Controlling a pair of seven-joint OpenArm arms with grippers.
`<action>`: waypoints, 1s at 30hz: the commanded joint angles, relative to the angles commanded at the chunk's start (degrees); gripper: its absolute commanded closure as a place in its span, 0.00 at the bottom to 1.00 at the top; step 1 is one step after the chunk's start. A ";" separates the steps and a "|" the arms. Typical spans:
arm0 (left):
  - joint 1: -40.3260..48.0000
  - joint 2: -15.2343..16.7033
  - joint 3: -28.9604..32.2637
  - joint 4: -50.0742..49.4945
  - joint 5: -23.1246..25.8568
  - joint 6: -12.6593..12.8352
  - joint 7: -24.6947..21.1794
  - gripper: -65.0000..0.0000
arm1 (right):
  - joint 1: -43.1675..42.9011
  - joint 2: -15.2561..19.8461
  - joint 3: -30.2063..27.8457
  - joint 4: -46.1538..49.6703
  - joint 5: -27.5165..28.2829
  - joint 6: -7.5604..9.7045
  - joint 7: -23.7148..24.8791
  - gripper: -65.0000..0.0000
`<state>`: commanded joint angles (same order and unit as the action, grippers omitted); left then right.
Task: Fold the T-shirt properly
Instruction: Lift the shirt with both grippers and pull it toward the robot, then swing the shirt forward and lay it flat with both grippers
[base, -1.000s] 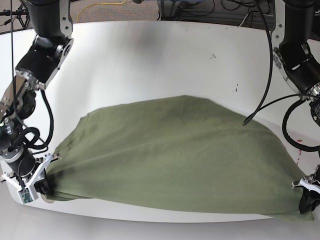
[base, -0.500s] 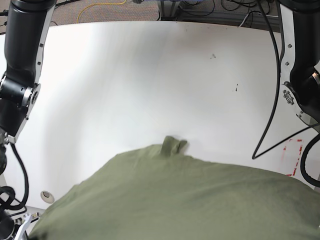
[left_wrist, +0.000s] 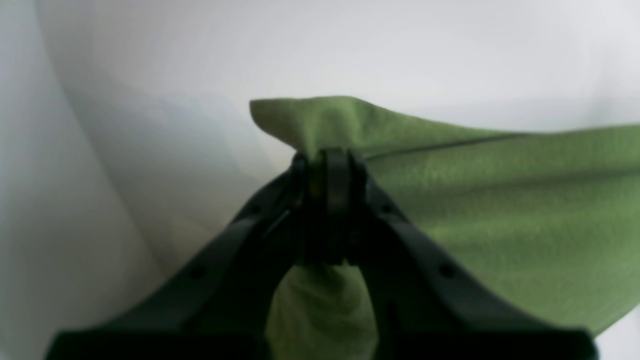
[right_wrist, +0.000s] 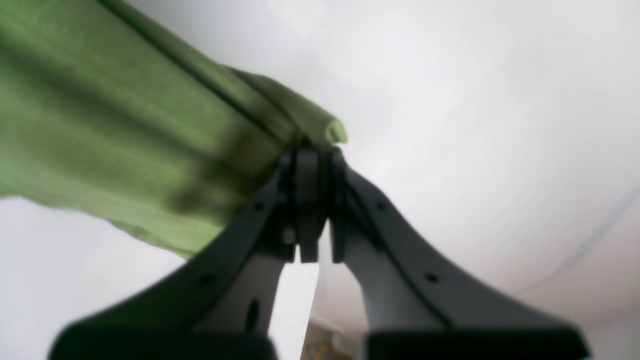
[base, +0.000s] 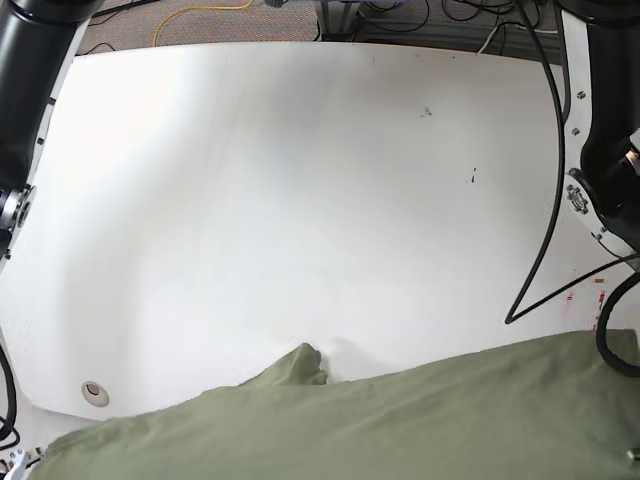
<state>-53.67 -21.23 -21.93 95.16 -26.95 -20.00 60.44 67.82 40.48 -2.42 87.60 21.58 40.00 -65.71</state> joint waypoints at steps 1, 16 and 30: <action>1.49 0.70 -0.26 0.00 -0.62 0.00 0.00 1.00 | -1.93 0.35 1.23 1.14 0.09 0.00 0.00 1.00; 28.13 1.23 -0.53 4.75 -7.82 0.00 -0.09 1.00 | -46.86 -5.36 28.40 17.23 2.99 0.00 0.00 1.00; 53.71 1.23 -5.45 9.76 -12.75 0.00 -0.09 1.00 | -69.71 -17.58 38.33 20.57 2.64 0.00 0.53 1.00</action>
<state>0.04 -20.00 -27.38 104.92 -39.69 -20.00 60.35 -1.89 22.90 35.91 108.18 24.22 40.00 -65.19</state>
